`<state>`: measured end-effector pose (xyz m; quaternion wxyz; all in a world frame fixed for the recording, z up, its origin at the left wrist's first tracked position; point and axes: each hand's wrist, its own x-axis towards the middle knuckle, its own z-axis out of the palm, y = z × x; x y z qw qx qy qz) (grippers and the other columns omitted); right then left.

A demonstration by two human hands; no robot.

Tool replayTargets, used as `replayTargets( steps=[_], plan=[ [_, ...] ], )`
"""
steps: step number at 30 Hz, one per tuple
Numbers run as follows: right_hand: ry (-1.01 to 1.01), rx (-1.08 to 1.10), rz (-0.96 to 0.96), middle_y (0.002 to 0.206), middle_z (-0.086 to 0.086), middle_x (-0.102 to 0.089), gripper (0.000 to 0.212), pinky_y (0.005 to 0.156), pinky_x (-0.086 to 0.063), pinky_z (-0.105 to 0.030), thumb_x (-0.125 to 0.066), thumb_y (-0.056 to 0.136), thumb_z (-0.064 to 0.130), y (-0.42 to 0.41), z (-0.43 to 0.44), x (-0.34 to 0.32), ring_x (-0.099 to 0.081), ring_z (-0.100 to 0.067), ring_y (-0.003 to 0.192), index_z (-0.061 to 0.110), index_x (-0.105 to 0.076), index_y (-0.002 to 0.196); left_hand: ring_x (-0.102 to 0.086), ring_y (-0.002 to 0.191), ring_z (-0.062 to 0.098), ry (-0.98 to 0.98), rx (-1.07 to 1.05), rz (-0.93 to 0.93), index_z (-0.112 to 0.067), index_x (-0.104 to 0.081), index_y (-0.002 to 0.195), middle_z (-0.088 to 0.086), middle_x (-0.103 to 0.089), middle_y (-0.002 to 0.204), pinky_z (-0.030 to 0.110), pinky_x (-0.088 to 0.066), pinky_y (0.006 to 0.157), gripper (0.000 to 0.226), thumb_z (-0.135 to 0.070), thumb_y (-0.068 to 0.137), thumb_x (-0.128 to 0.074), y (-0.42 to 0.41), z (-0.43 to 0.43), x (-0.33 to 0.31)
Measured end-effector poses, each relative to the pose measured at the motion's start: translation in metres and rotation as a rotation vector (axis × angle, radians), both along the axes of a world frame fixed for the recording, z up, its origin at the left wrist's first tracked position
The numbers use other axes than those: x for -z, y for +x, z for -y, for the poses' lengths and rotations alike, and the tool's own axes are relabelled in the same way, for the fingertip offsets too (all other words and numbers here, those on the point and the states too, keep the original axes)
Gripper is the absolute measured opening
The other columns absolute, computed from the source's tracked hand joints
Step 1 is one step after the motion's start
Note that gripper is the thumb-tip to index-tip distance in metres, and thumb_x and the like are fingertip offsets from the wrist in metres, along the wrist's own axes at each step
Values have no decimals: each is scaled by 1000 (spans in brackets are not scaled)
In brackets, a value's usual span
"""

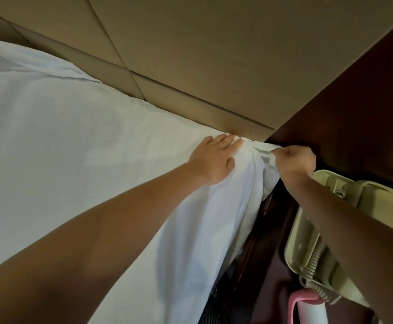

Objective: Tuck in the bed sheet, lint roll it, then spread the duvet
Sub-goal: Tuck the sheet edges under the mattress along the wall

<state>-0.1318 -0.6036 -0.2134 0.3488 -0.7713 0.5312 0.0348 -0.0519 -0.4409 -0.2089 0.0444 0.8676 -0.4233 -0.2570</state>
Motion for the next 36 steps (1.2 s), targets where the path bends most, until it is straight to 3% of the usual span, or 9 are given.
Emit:
replayTargets(
  steps=[3, 5, 8, 13, 17, 21, 24, 29, 36],
  plan=[
    [22, 81, -15, 88, -17, -63, 19, 73, -43, -34, -53, 93, 16, 4, -18, 4, -58, -35, 88, 5, -65, 83, -12, 143, 16, 113, 5, 57, -22, -12, 150, -1, -18, 155, 38, -5, 116, 55, -35, 98, -24, 2, 13, 5],
    [-82, 68, 75, 119, -21, -54, 25, 88, -42, -41, -48, 92, 8, -1, -45, 8, -51, -39, 109, 0, -56, 115, -20, 140, 17, 156, 0, 90, -21, -20, 148, 0, -29, 150, 40, -7, 115, 56, -40, 96, -27, 2, 25, 6],
    [-164, -244, 277, 120, -19, -52, 34, 94, -42, -47, -42, 88, 7, -9, -75, 13, -49, -36, 112, 0, -53, 119, -28, 135, 20, 232, -9, 120, -21, -26, 145, 1, -37, 144, 41, -11, 113, 55, -44, 96, -27, 2, 37, 5],
    [77, -412, 122, 139, -9, -43, 50, 107, -32, -41, -29, 92, 20, 1, -67, 24, -40, -28, 128, 11, -38, 140, -27, 135, 14, 19, -15, -60, -23, -33, 142, -3, -39, 141, 32, -6, 114, 50, -40, 95, -32, 14, 21, 16],
    [226, -380, -66, 130, -11, -49, 41, 90, -39, -36, -35, 94, 17, 14, -52, 17, -46, -32, 118, 20, -37, 135, -25, 138, 16, -105, 57, -74, -20, -33, 145, 1, -34, 149, 28, -13, 109, 56, -31, 90, -27, 15, 2, 12],
    [165, -311, 29, 144, -7, -38, 52, 107, -31, -44, -34, 92, 28, 5, -69, 21, -37, -28, 130, 20, -31, 143, -22, 138, 14, 142, 59, -20, -24, -24, 146, -4, -30, 149, 38, -14, 112, 52, -38, 96, -32, 18, 20, 5],
    [36, -93, -8, 147, -12, -27, 59, 107, -29, -48, -44, 96, 37, -10, -94, 20, -30, -32, 134, 12, -23, 144, -23, 139, 15, 177, 51, -189, -23, -30, 145, -3, -31, 150, 38, -14, 112, 48, -32, 98, -32, 35, 29, -4],
    [530, 332, 129, 129, -8, -51, 58, 96, -43, -42, -37, 94, 55, -34, -97, 32, -52, -27, 110, 11, -45, 130, 1, 145, 10, 54, 23, -197, -29, -12, 150, -3, -1, 159, 33, 3, 115, 55, -24, 99, -32, 14, -15, -5],
    [710, 103, 42, 116, -5, -55, 55, 87, -52, -42, -29, 96, 56, -77, -108, 25, -56, -23, 104, 13, -46, 126, 8, 145, 15, -50, -61, 33, -30, -4, 150, 1, 7, 159, 33, 10, 114, 51, -31, 102, -21, -38, -44, 7]
  ],
)
